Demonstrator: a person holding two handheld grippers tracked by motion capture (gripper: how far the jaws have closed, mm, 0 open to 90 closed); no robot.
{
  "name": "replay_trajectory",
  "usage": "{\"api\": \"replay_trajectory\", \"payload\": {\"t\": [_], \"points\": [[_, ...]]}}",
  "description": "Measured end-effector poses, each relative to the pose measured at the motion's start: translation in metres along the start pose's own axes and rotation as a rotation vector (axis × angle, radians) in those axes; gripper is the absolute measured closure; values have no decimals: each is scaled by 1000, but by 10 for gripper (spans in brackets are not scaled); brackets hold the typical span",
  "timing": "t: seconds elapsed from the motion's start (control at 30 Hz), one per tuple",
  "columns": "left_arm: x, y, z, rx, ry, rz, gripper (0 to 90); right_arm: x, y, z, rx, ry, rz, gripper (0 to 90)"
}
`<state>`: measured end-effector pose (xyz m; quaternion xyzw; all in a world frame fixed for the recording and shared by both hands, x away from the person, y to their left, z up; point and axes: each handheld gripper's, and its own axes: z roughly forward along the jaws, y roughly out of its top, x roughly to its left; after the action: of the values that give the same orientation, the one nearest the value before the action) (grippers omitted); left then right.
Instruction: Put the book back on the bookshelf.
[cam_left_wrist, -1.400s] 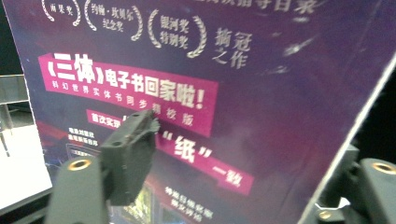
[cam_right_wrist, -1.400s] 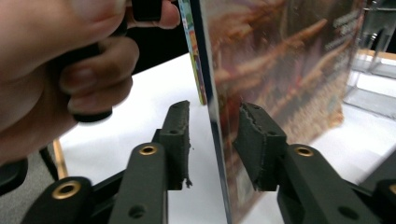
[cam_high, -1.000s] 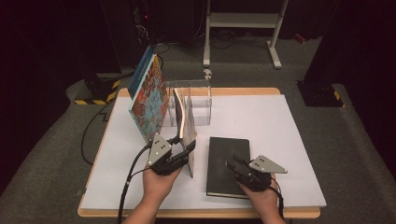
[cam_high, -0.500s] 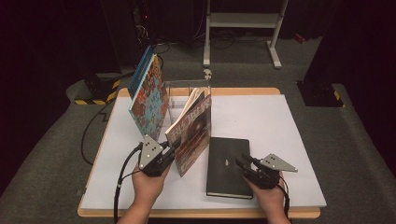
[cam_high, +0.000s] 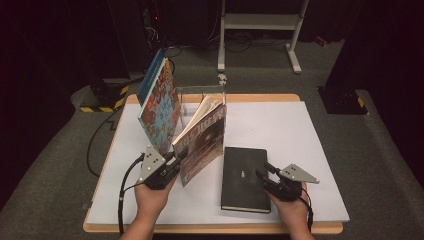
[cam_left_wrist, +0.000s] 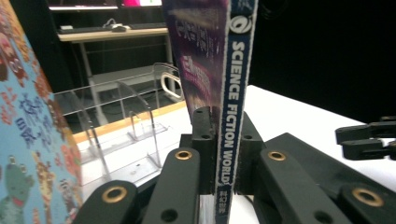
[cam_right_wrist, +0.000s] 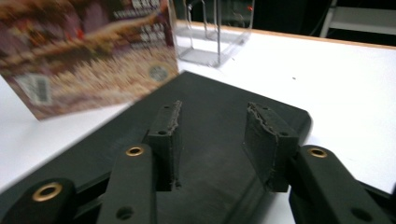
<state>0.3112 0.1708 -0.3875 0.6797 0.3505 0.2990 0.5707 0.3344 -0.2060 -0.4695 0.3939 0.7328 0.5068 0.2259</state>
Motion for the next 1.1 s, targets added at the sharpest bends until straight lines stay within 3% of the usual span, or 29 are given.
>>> {"api": "replay_trajectory", "payload": {"t": [0.23, 0.3, 0.4, 0.53, 0.63, 0.73, 0.8, 1.1], "points": [[2, 8, 9, 3, -2, 11, 704, -14, 0, -8, 41, -41, -34, 527], [4, 12, 14, 14, -12, -2, 698, -16, -3, -14, 40, -59, -49, 526], [8, 20, 21, 33, -46, -42, 680, -19, -8, -23, 8, -53, -7, 543], [8, 26, 28, 38, -41, -15, 669, -20, -8, -31, -19, -56, 5, 547], [14, 28, 33, 41, -77, -66, 697, -21, -9, -31, -18, -51, 12, 548], [15, 28, 37, 42, -64, -67, 707, -22, -10, -32, -26, -45, 22, 551], [15, 29, 40, 49, -79, -94, 712, -23, -11, -34, -31, -39, 29, 552], [7, 32, 43, 47, 10, -43, 833, -21, -12, -30, -32, -1, 21, 557]]}}
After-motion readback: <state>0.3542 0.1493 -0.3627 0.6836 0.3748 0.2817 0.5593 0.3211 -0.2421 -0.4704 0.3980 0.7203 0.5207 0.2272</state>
